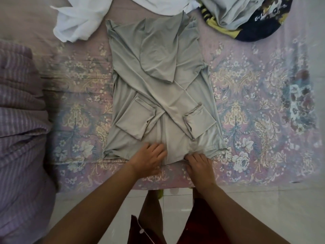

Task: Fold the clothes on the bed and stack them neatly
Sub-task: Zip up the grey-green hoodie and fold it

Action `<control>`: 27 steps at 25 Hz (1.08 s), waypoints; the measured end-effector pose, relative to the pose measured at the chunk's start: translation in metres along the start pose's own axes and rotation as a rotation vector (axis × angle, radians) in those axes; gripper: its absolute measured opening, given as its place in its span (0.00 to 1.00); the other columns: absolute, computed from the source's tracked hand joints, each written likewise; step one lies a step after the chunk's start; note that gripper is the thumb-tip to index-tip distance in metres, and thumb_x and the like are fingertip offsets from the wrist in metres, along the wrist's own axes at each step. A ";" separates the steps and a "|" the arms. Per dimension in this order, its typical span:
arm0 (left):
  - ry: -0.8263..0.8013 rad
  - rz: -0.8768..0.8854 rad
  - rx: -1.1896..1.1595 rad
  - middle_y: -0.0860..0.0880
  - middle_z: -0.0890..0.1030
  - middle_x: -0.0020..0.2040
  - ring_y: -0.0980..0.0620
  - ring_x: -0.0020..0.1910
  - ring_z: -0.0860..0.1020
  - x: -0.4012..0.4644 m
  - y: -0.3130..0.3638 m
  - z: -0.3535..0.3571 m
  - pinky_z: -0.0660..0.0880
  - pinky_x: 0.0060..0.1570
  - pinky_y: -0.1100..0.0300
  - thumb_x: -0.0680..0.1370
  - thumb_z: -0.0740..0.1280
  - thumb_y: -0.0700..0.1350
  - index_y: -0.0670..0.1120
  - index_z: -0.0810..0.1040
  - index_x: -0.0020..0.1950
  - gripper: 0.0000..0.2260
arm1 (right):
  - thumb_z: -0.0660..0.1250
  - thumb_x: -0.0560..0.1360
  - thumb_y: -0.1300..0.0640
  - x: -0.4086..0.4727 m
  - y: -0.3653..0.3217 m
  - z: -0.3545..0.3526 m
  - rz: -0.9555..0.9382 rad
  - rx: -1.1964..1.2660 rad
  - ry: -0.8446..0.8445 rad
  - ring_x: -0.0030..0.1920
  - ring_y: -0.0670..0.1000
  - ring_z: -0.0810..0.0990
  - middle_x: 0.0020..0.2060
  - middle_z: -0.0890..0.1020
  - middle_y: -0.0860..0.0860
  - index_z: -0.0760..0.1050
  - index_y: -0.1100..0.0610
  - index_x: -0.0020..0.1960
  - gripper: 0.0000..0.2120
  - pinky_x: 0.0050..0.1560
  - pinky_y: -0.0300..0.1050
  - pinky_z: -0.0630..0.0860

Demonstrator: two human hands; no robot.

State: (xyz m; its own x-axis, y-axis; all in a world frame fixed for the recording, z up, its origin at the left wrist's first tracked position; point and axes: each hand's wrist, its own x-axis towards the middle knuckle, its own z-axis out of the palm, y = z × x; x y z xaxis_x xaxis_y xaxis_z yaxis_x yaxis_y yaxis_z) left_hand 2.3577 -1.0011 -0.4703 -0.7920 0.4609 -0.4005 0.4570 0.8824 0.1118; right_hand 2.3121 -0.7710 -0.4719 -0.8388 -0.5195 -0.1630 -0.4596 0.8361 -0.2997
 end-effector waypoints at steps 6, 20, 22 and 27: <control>0.308 -0.010 -0.161 0.43 0.82 0.43 0.45 0.39 0.82 0.009 -0.008 -0.017 0.77 0.36 0.56 0.69 0.73 0.38 0.43 0.79 0.46 0.08 | 0.81 0.58 0.65 -0.005 0.001 -0.002 -0.020 0.001 0.055 0.37 0.57 0.76 0.34 0.79 0.54 0.79 0.58 0.38 0.14 0.36 0.48 0.69; 0.113 -0.154 -0.068 0.45 0.83 0.56 0.45 0.53 0.82 -0.036 0.027 0.021 0.80 0.52 0.52 0.69 0.76 0.42 0.45 0.80 0.63 0.22 | 0.81 0.53 0.63 -0.003 -0.007 0.005 -0.466 -0.038 -0.140 0.35 0.53 0.79 0.34 0.81 0.52 0.80 0.56 0.40 0.17 0.36 0.44 0.74; 0.206 -0.129 -0.151 0.45 0.83 0.49 0.46 0.43 0.82 -0.046 0.026 0.027 0.79 0.39 0.55 0.68 0.76 0.41 0.44 0.80 0.59 0.20 | 0.79 0.55 0.66 -0.005 0.005 -0.002 -0.338 -0.072 -0.110 0.36 0.55 0.78 0.35 0.80 0.54 0.77 0.59 0.41 0.18 0.36 0.46 0.73; 0.527 -0.526 -0.115 0.39 0.78 0.41 0.42 0.35 0.76 -0.075 -0.001 0.036 0.70 0.32 0.54 0.76 0.62 0.45 0.39 0.74 0.52 0.10 | 0.78 0.70 0.56 0.011 0.042 -0.029 0.316 -0.164 -0.213 0.51 0.68 0.79 0.54 0.78 0.69 0.74 0.68 0.60 0.25 0.48 0.62 0.78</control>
State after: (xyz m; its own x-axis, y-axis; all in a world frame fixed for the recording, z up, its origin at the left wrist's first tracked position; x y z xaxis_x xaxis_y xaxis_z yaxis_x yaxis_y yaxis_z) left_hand 2.4310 -1.0403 -0.4733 -0.9962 -0.0650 0.0575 -0.0570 0.9896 0.1318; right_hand 2.2750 -0.7369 -0.4589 -0.8747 -0.2435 -0.4190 -0.2441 0.9683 -0.0532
